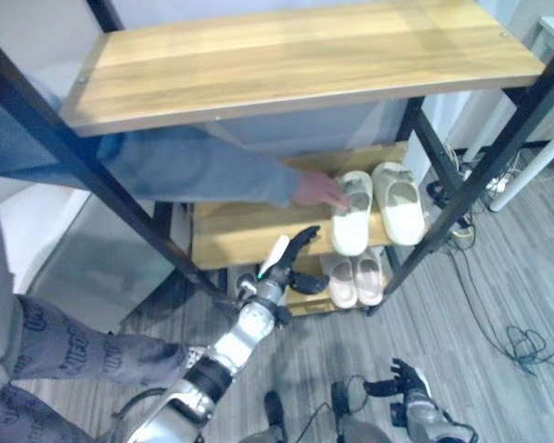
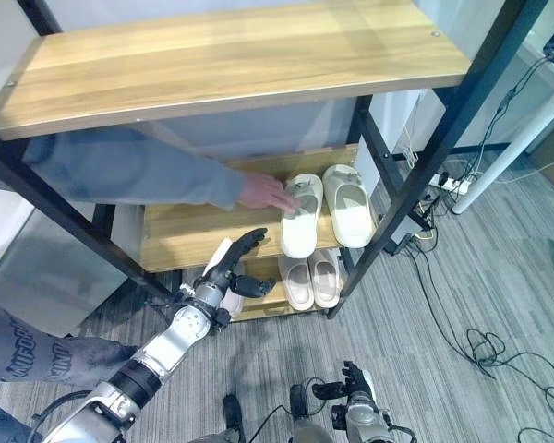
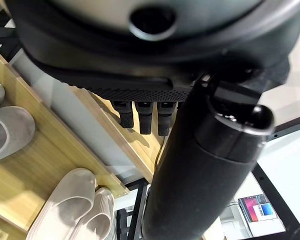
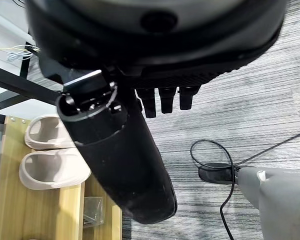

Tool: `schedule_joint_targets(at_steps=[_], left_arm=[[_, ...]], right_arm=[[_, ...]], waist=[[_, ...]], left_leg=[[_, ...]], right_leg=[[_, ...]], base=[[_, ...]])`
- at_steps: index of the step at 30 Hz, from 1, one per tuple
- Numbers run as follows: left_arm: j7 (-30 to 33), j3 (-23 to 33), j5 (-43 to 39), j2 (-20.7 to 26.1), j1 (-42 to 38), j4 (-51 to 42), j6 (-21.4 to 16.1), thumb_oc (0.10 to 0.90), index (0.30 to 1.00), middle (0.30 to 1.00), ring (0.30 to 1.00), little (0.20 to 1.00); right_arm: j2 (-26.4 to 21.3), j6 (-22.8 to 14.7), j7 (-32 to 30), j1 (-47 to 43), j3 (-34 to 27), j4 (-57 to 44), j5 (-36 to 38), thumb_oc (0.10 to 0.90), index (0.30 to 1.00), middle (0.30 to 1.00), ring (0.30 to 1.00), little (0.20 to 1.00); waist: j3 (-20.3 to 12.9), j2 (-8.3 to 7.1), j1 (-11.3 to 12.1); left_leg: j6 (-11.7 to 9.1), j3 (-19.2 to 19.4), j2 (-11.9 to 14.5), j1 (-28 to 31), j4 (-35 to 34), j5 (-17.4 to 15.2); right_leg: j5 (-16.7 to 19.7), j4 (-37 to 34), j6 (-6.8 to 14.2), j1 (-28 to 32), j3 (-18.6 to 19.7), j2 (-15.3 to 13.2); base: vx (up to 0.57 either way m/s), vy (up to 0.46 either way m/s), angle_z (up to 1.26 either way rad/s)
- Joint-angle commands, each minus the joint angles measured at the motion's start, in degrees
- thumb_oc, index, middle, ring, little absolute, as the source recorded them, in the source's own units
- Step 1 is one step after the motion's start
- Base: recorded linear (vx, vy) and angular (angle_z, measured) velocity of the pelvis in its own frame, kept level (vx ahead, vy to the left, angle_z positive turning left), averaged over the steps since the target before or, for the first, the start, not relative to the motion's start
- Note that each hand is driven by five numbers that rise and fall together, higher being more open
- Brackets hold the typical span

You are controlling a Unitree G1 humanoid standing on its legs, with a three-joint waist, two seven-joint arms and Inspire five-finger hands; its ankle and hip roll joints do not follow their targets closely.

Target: Arrange the slippers neatly on the shoe rack.

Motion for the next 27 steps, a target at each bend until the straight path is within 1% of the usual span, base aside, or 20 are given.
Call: schedule_joint_targets(at_steps=[1, 5, 9, 10, 11, 14, 21, 25, 27], left_arm=[[0.23, 0.56, 1.37, -0.98, -3.3, -2.22, -4.14, 0.8, 0.9, 0.9, 0.9, 0.9], [-1.15, -0.66, 0.5, -1.41, -1.77, -3.38, -4.76, 0.8, 0.9, 0.9, 0.9, 0.9], [-1.99, -2.76, -0.32, -2.51, -2.07, -2.85, -5.15, 0.8, 0.9, 0.9, 0.9, 0.9], [0.37, -0.73, -0.29, -2.17, -3.02, -2.22, -5.97, 0.8, 0.9, 0.9, 0.9, 0.9], [0.39, -0.72, -0.28, -2.24, -3.01, -2.15, -6.02, 0.8, 0.9, 0.9, 0.9, 0.9], [1.41, 1.05, 1.77, -2.26, -6.61, -0.74, -5.36, 0.8, 0.9, 0.9, 0.9, 0.9], [0.85, 1.03, 2.4, -1.97, -7.52, -1.33, -5.61, 0.8, 0.9, 0.9, 0.9, 0.9], [1.03, 1.78, 5.59, 0.38, -7.07, -4.92, -5.58, 0.8, 0.9, 0.9, 0.9, 0.9], [0.93, 3.36, 6.84, 2.36, -5.44, -7.53, -5.66, 0.8, 0.9, 0.9, 0.9, 0.9]], right_arm=[[-0.94, -1.28, -0.97, 0.27, 1.32, -0.25, -0.27, 0.8, 0.9, 0.9, 0.9, 0.9], [-0.42, -1.43, -1.1, 0.69, 1.85, -0.3, -0.38, 0.8, 0.9, 0.9, 0.9, 0.9], [-0.11, -1.67, -1.37, 0.83, 2.51, -0.19, -0.11, 0.8, 0.9, 0.9, 0.9, 0.9], [-0.9, -3.88, 0.96, 11.72, 2.86, -3.16, -1.86, 0.8, 0.9, 0.9, 0.9, 0.9], [-0.97, -3.88, 0.98, 11.8, 2.88, -3.23, -1.86, 0.8, 0.9, 0.9, 0.9, 0.9], [-3.53, -4.75, 2.75, 14.26, 0.84, -1.26, -3.21, 0.8, 0.9, 0.9, 0.9, 0.9], [-4.31, -5.19, 2.52, 14.58, -1.03, -1.43, -4.02, 0.8, 0.9, 0.9, 0.9, 0.9], [-4.38, -5.38, 2.89, 15.41, -2.23, -1.31, -3.83, 0.8, 0.9, 0.9, 0.9, 0.9], [-4.1, -5.33, 3.25, 16.09, -2.95, -1.32, -3.83, 0.8, 0.9, 0.9, 0.9, 0.9]], waist=[[-3.38, -0.35, 2.16], [-3.33, -0.58, 2.26], [-3.11, -0.62, 2.03], [-1.97, -0.74, 0.28], [-2.03, -0.7, 0.32], [-0.05, -0.9, -1.68], [0.44, -0.57, -2.07], [-0.32, -0.45, -1.72], [-0.96, -0.47, -1.3]], left_leg=[[-1.94, -3.2, 0.8, 2.44, -0.29, -5.91], [-1.78, -3.28, 0.65, 2.44, -0.29, -5.94], [-1.63, -3.34, 0.52, 1.79, -0.29, -5.83], [-1.6, -2.67, 0.45, 1.37, -0.29, -5.76], [-1.6, -2.62, 0.45, 1.36, -0.29, -5.77], [-1.57, -1.64, 0.48, -0.05, -0.29, -5.59], [-1.6, -0.97, 0.69, -0.37, -0.29, -5.48], [-1.69, -1.13, 0.73, 0.43, -0.29, -5.79], [-1.76, -1.33, 0.75, 1.21, -0.29, -6.01]], right_leg=[[-5.88, 2.94, 4.28, -0.66, -5.01, -2.48], [-5.65, 2.91, 4.25, -0.63, -5.01, -2.56], [-5.26, 2.84, 4.31, -1.22, -4.83, -2.64], [-4.8, 3.22, 4.59, -2.29, -4.06, -2.55], [-4.82, 3.26, 4.6, -2.35, -4.0, -2.55], [-4.35, 3.88, 4.71, -4.31, -2.9, -2.14], [-4.32, 4.38, 4.66, -4.86, -2.41, -2.23], [-4.71, 4.49, 4.77, -4.05, -2.74, -2.19], [-5.03, 4.68, 4.85, -3.26, -3.07, -2.19]], base=[[0.0, 0.0, 0.0], [0.0, 0.0, 0.0], [-0.02, 0.01, 0.0], [-0.07, 0.04, 0.02], [-0.11, 0.049, -0.04], [-0.1, 0.027, -0.29], [-0.01, 0.019, -0.17], [0.02, 0.009, -0.06], [0.05, 0.002, 0.0]])
